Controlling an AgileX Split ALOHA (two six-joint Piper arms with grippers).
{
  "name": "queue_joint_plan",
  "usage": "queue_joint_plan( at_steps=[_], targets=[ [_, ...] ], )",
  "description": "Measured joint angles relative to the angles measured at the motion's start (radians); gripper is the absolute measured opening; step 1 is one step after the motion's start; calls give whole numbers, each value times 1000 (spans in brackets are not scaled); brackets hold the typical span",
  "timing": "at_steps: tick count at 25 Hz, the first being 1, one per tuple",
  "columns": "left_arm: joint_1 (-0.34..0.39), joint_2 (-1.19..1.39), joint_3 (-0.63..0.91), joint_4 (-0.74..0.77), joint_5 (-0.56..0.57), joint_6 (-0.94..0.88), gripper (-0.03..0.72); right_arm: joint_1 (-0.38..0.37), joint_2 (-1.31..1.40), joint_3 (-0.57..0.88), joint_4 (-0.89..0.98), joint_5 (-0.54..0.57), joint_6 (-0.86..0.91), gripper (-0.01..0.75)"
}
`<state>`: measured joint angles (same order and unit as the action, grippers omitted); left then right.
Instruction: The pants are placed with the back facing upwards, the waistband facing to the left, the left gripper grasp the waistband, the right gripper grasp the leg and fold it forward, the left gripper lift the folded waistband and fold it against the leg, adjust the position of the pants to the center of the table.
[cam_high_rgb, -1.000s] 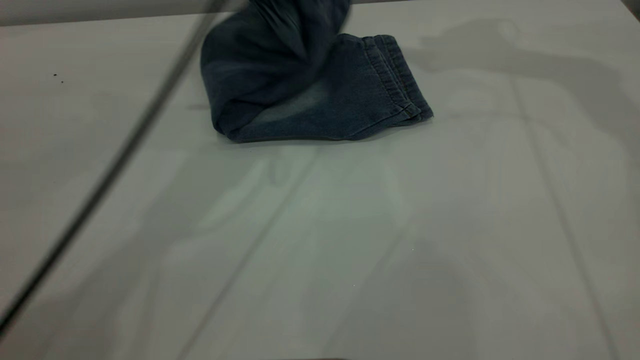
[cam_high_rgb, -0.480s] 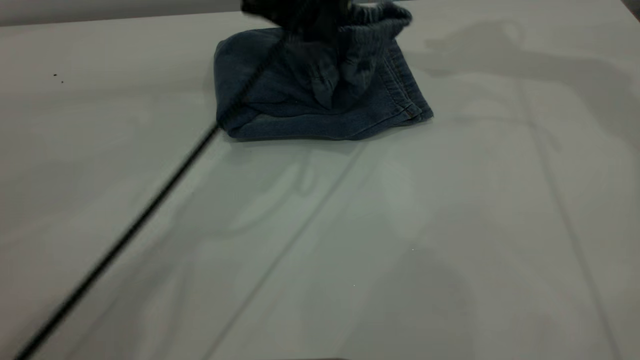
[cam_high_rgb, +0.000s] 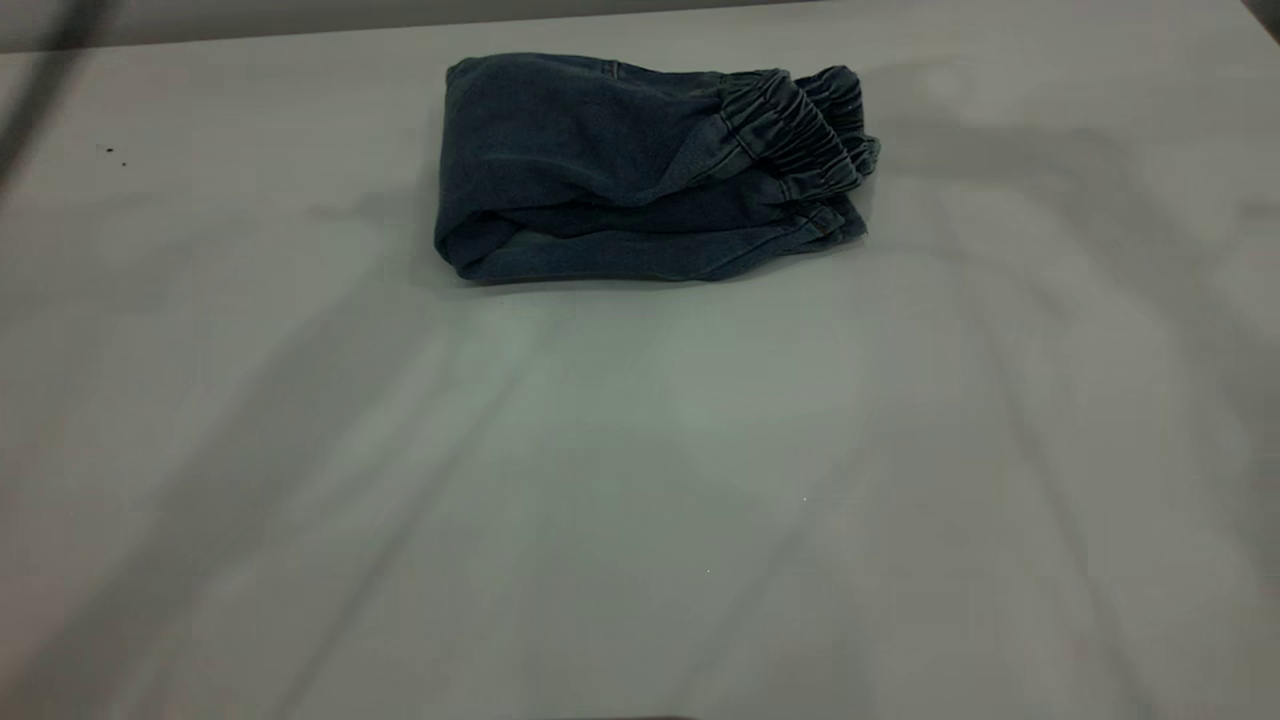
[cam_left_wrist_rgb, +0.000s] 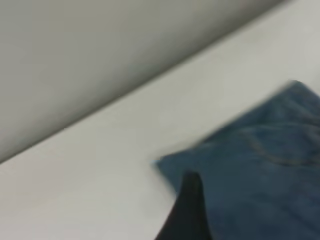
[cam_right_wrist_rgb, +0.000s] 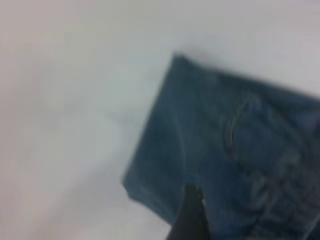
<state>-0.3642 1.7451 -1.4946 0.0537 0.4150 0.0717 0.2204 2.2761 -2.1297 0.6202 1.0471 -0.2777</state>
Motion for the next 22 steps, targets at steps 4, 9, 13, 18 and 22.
queue_joint_plan(
  at_steps=[4,9,13,18,22],
  targets=[
    [48,-76,0,14,47,-35,571,175,52,0,-294,-41,199,513],
    [48,-94,0,11,75,-37,571,290,157,0,-547,-122,439,513],
    [48,-93,0,11,101,-37,571,295,241,0,-614,-146,563,513],
    [48,-93,0,11,114,-37,571,295,297,0,-620,-99,589,487],
    [48,-93,0,11,115,-31,571,295,299,-1,-565,17,541,456]
  ],
)
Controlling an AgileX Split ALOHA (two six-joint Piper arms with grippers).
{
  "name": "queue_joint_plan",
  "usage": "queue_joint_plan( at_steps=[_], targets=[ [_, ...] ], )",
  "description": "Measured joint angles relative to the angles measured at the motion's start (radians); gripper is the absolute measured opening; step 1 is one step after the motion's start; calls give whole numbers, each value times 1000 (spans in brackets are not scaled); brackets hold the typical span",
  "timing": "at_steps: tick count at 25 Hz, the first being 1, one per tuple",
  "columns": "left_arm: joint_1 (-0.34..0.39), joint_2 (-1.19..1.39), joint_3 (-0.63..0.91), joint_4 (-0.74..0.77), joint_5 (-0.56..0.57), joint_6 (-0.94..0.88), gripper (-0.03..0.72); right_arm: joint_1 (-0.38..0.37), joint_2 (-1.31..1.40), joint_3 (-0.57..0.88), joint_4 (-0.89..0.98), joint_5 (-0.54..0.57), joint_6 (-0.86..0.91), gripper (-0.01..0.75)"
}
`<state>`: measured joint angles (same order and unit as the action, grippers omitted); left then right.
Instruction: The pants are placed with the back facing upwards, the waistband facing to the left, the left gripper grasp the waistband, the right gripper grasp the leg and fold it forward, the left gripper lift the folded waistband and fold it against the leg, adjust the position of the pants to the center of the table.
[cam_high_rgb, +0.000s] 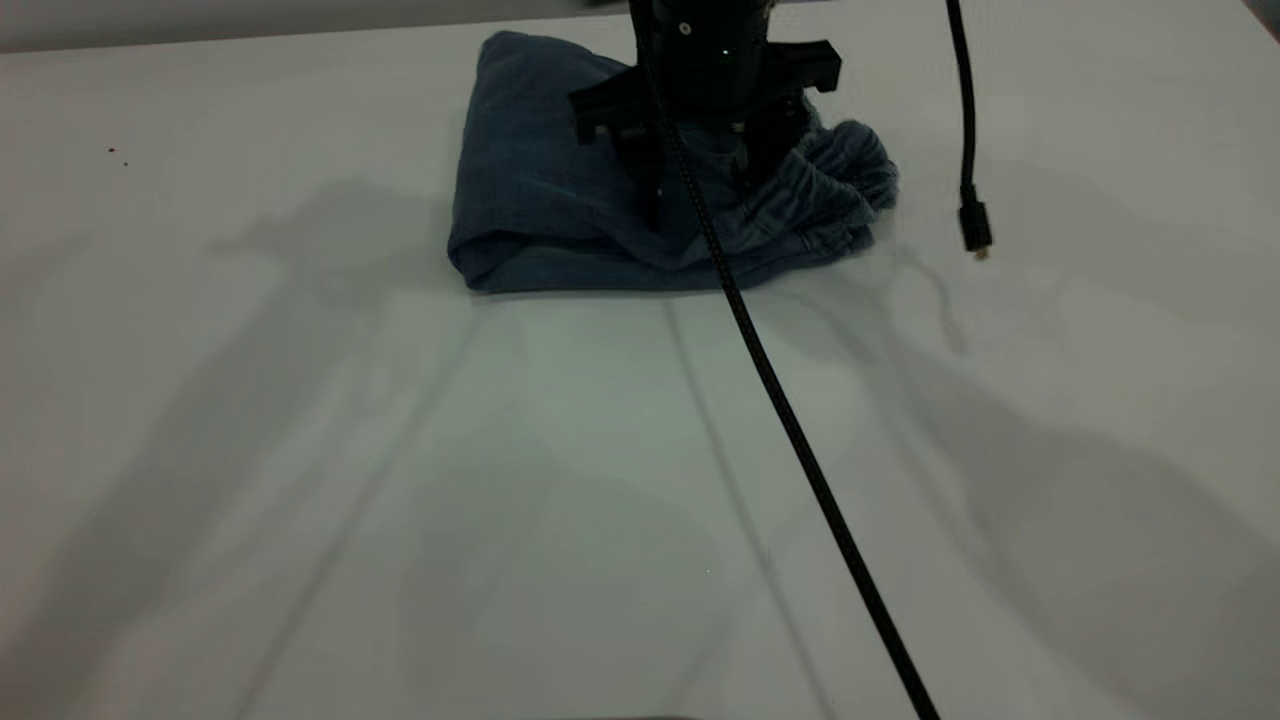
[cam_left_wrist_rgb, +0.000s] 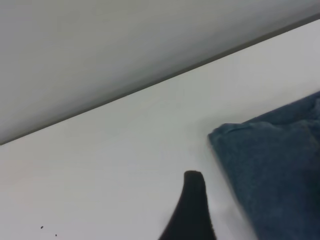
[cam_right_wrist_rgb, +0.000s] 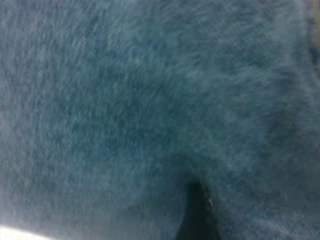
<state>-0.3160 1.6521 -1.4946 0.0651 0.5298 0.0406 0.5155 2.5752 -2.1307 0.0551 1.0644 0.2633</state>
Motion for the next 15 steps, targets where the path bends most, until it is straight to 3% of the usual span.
queue_joint_plan(
  at_steps=[4,9,15],
  targets=[
    [0,0,0,1,0,2,571,0,-2,0,66,102,-47,442],
    [0,-9,0,52,10,3,571,2,-54,-5,61,139,-70,441],
    [0,-179,1,156,212,-1,571,2,-280,-42,35,161,-141,441]
  ],
)
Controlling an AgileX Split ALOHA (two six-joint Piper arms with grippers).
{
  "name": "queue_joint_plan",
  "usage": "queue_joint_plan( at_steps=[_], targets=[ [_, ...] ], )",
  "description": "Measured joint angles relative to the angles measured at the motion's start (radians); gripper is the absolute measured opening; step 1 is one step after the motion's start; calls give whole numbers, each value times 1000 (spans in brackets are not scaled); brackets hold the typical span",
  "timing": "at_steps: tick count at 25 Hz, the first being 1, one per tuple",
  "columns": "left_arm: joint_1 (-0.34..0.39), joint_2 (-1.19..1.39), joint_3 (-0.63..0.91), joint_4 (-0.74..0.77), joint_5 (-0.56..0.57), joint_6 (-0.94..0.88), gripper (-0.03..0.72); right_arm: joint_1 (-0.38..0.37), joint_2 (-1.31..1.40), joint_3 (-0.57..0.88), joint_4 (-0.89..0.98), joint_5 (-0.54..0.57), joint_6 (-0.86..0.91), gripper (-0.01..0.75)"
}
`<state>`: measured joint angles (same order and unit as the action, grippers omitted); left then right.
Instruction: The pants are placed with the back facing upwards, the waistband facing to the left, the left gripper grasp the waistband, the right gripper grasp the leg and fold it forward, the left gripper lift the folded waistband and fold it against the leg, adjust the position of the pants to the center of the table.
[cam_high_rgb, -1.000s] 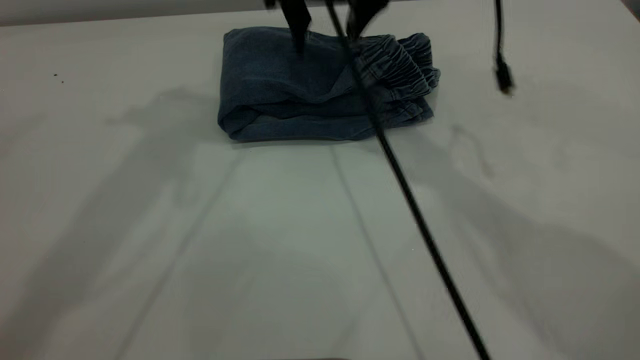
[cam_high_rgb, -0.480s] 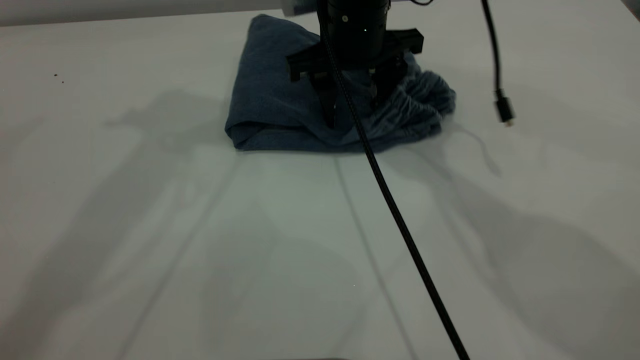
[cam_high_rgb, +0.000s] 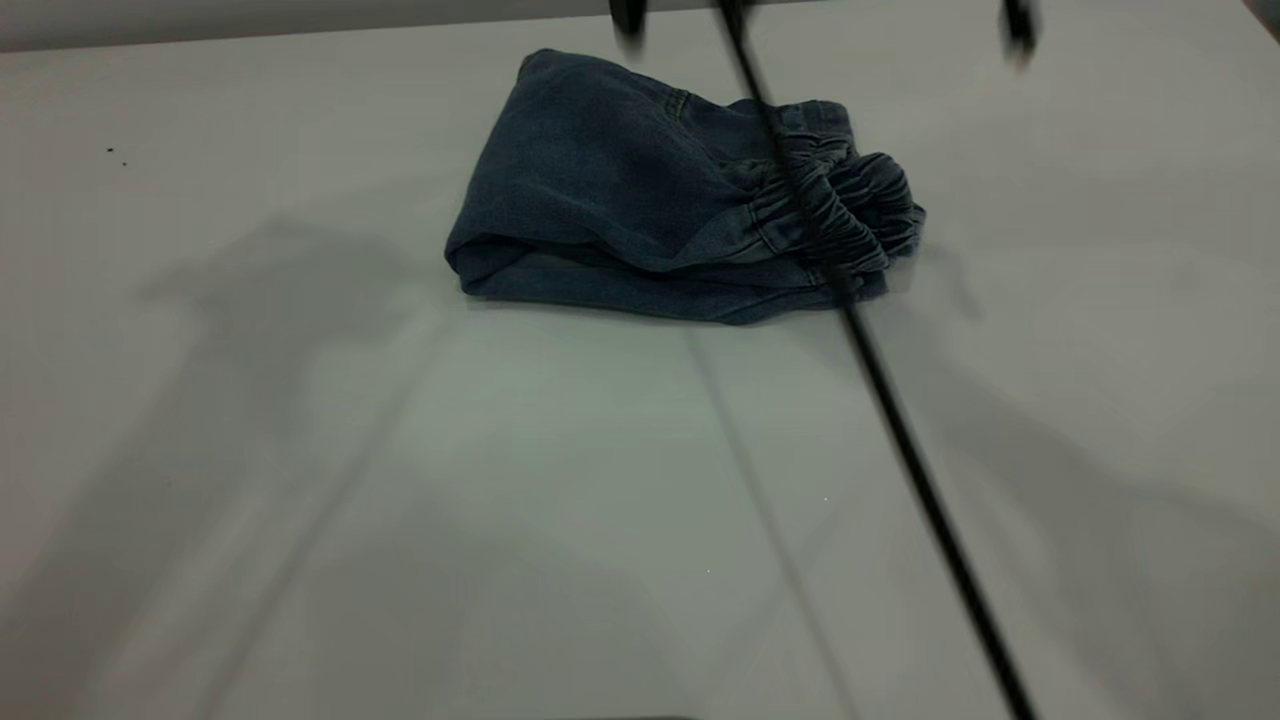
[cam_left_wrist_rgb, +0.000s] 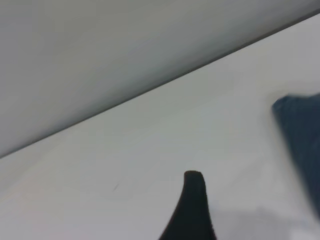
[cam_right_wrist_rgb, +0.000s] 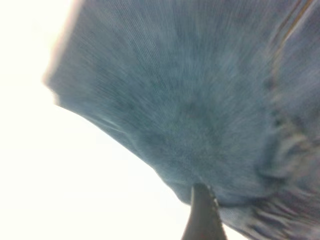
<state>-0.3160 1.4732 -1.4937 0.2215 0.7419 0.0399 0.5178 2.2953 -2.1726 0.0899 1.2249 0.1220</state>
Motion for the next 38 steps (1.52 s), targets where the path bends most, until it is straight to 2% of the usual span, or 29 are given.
queue_joint_plan(
  at_steps=[5,7,8,13,17,22,29,33,38],
  targets=[
    [0,-160,0,18,280,0,571,1,-258,26,1,10,-36,441],
    [0,-206,0,18,417,-3,571,1,-375,88,12,13,-41,441],
    [0,-235,1,15,430,-3,571,1,-444,130,20,17,-49,441],
    [0,-361,9,-21,430,-3,571,1,-798,400,21,27,-104,441],
    [0,-501,124,-100,430,1,571,1,-1023,668,-31,33,-106,441],
    [0,-698,406,-148,430,-40,571,1,-1262,1029,-52,21,-89,441],
    [0,-1010,790,-166,428,-125,571,1,-1616,1504,-10,-72,-38,441],
    [0,-1157,924,-165,428,-142,571,1,-1799,1668,-10,-77,-35,441],
    [0,-1283,967,-164,426,-145,571,1,-2018,1696,-10,-107,-35,441]
  ],
)
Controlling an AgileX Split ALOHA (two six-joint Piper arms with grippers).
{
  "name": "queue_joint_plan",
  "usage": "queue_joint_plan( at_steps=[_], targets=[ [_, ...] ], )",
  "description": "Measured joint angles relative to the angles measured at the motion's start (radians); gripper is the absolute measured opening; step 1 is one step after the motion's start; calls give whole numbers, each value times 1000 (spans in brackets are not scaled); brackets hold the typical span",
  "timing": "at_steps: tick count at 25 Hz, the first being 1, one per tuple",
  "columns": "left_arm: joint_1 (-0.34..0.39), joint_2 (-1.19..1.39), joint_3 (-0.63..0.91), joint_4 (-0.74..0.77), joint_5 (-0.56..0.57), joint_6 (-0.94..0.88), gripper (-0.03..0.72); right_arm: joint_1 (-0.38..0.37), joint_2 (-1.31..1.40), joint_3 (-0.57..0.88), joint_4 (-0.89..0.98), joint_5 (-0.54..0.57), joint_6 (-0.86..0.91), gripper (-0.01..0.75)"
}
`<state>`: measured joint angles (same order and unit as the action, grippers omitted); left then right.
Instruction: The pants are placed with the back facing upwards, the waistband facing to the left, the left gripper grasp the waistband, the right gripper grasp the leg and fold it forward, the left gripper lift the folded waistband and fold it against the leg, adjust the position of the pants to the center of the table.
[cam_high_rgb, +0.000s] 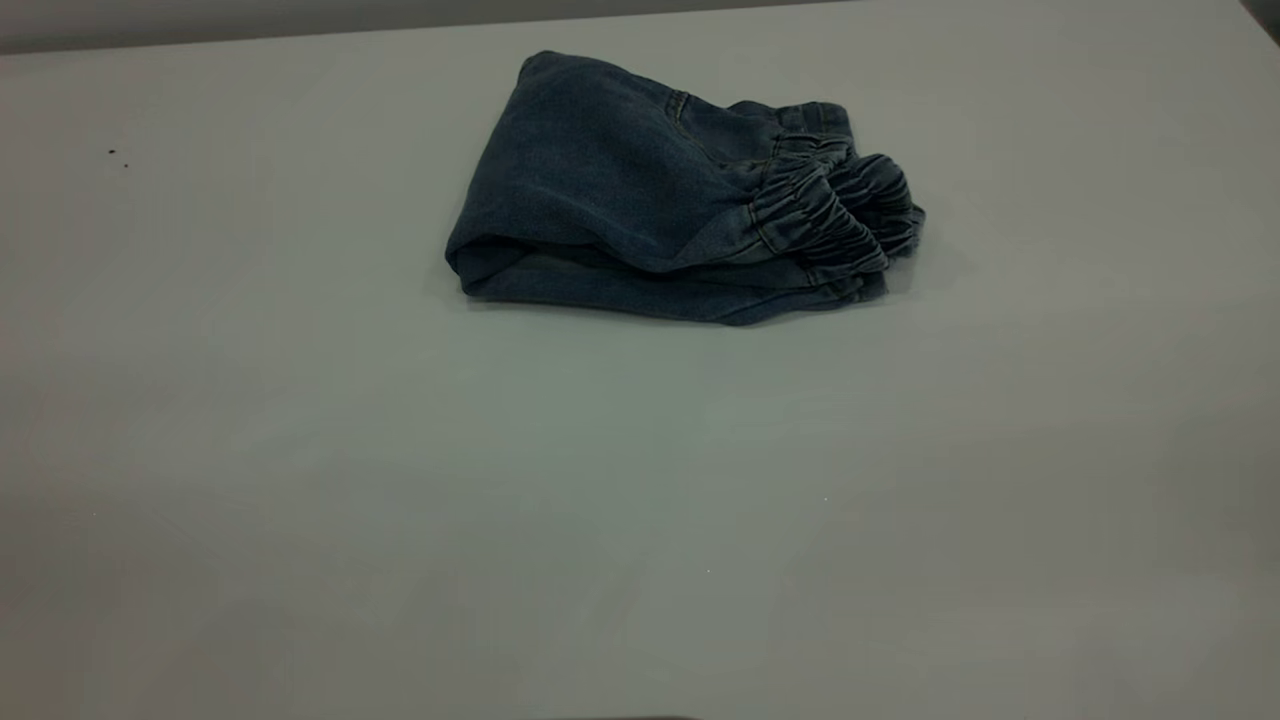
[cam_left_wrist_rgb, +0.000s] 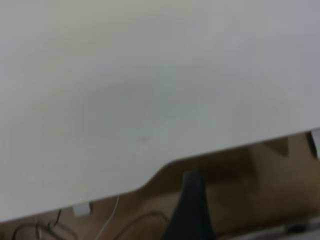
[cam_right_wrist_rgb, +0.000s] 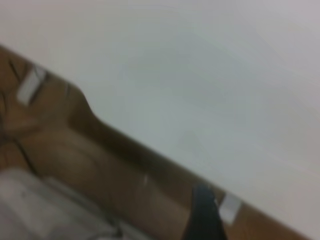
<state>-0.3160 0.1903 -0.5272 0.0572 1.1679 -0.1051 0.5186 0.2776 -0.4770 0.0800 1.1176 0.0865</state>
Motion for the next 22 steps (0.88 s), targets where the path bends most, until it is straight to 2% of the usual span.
queue_joint_plan(
  at_steps=[6,18,20,22],
  targets=[
    [0,-56,34,4,-35,49,571,0,-122,0,-1,1,0,441],
    [0,-60,37,-11,-40,76,571,-9,-148,0,20,4,0,441],
    [4,-60,37,-13,-40,77,571,-81,-166,0,35,4,0,441],
    [44,-60,37,-14,-40,83,571,-208,-199,0,47,5,0,441]
  ],
)
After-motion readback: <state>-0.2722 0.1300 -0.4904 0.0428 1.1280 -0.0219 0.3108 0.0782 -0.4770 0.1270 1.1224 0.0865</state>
